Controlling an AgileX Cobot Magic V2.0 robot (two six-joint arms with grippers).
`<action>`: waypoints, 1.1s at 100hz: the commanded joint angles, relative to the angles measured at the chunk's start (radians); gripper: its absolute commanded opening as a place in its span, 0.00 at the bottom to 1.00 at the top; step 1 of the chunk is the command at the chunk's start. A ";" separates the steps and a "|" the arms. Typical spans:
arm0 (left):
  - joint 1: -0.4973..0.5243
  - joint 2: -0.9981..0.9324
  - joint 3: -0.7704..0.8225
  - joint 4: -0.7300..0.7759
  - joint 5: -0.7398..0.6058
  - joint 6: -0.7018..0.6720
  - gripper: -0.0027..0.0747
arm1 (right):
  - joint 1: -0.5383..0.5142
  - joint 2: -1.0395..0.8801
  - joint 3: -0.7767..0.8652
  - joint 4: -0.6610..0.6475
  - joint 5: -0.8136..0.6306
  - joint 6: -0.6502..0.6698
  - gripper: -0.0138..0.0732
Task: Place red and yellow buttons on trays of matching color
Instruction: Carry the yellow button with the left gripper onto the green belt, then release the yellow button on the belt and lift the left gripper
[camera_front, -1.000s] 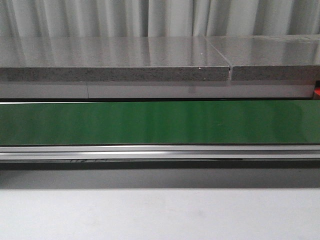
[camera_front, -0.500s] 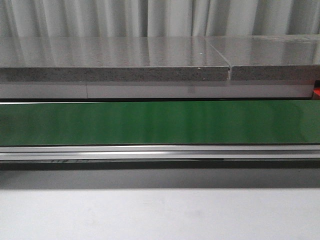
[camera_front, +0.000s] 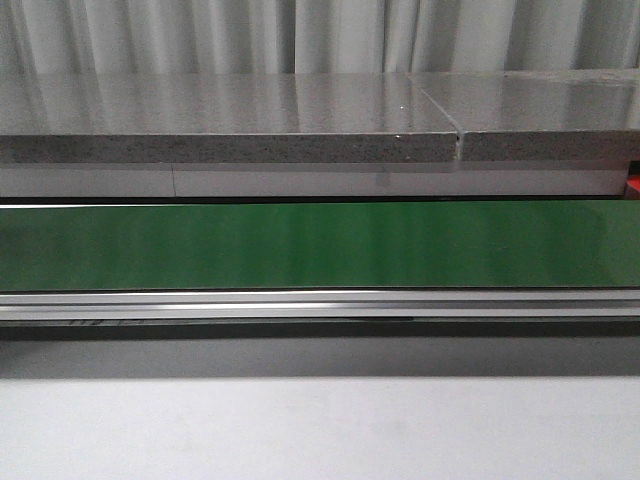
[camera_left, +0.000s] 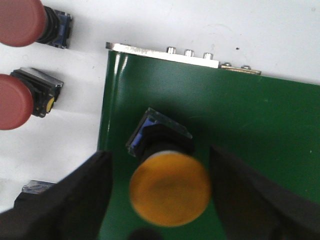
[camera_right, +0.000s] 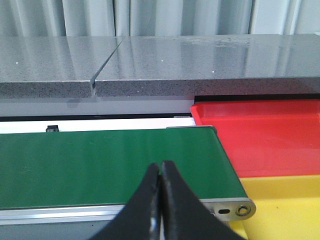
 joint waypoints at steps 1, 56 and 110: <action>-0.007 -0.050 -0.036 -0.025 0.032 -0.001 0.76 | -0.002 -0.010 -0.016 0.001 -0.078 -0.006 0.08; 0.101 -0.156 -0.036 -0.191 -0.057 0.004 0.78 | -0.002 -0.010 -0.016 0.001 -0.078 -0.006 0.08; 0.227 -0.056 -0.028 -0.039 0.010 -0.011 0.77 | -0.002 -0.010 -0.016 0.001 -0.078 -0.006 0.08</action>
